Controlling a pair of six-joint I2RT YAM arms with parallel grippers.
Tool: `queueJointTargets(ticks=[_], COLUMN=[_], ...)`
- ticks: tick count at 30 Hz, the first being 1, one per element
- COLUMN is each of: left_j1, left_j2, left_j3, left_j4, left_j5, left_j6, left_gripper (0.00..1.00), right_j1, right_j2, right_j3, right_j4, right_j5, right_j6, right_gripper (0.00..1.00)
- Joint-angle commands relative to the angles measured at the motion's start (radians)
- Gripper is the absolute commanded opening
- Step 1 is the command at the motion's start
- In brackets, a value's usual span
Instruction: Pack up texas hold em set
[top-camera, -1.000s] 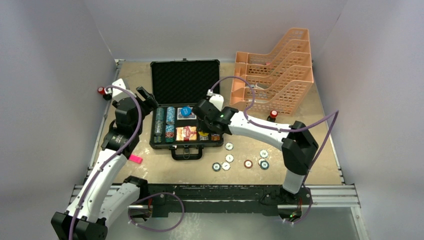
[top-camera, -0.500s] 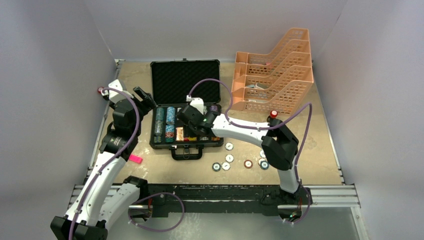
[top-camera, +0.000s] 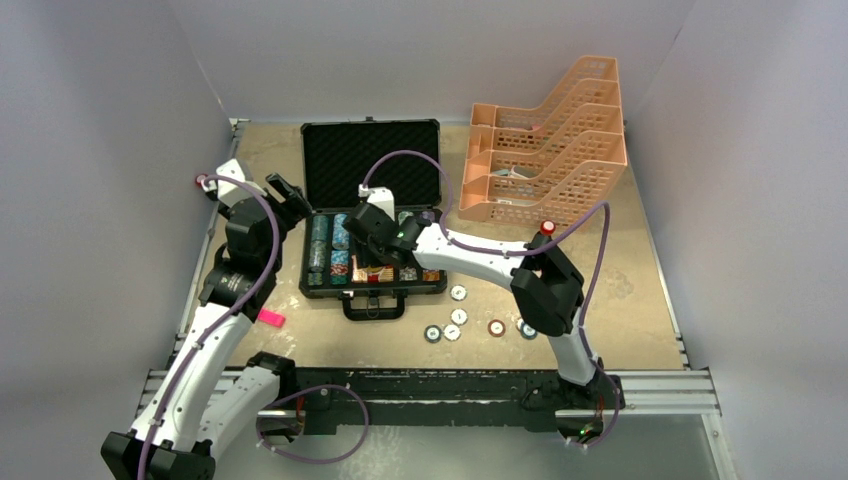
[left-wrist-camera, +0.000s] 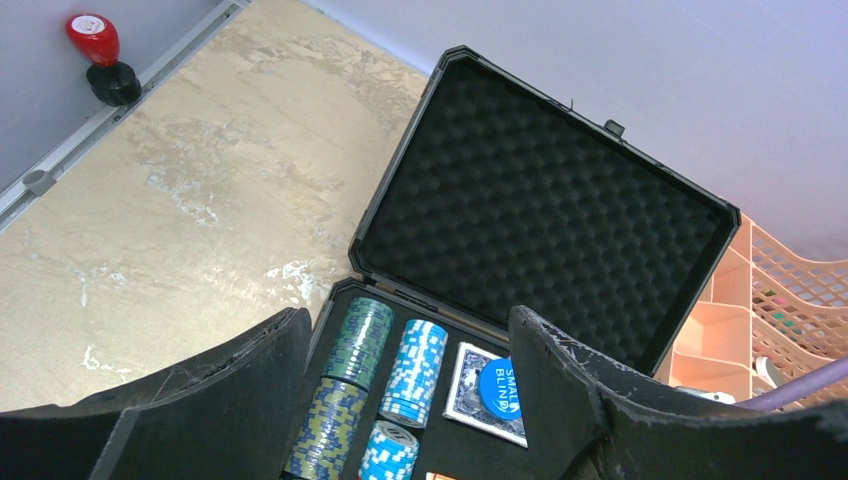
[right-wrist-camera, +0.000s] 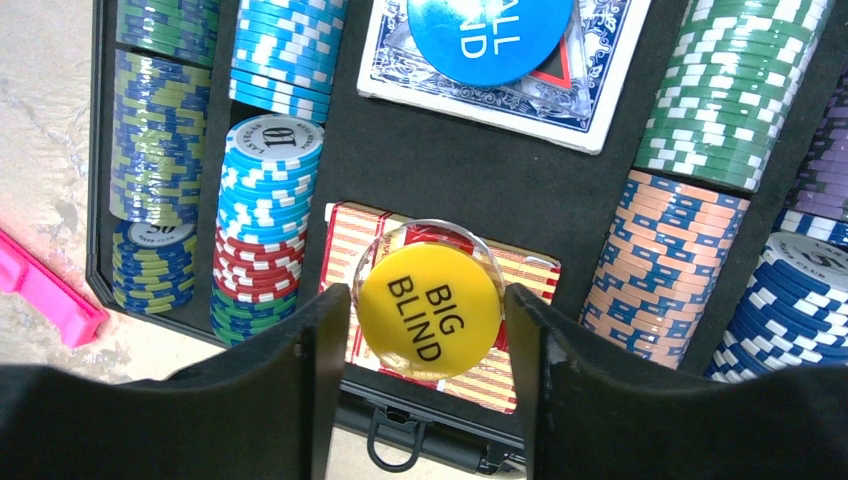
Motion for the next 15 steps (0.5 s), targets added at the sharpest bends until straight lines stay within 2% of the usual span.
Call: queueJointTargets(ticks=[1, 5, 10, 15], left_j1=[0.011, 0.011, 0.011, 0.011], left_j2=[0.001, 0.0, 0.005, 0.012], left_j3=[0.016, 0.016, 0.016, -0.002], left_j4=[0.023, 0.025, 0.039, 0.128], left_j5=[-0.01, -0.003, 0.041, 0.271], left_j6=[-0.003, 0.0, 0.006, 0.053], left_gripper=[0.72, 0.72, 0.73, 0.73], right_j1=[0.002, 0.003, 0.002, -0.012], right_j2=[-0.009, -0.063, -0.149, -0.269], right_j3=[0.031, -0.001, -0.039, -0.152], right_j4=[0.006, 0.022, 0.026, -0.053], right_j5=[0.007, 0.012, 0.032, 0.172], right_j6=[-0.03, -0.026, -0.009, 0.142], right_gripper=[0.65, 0.77, 0.79, 0.8])
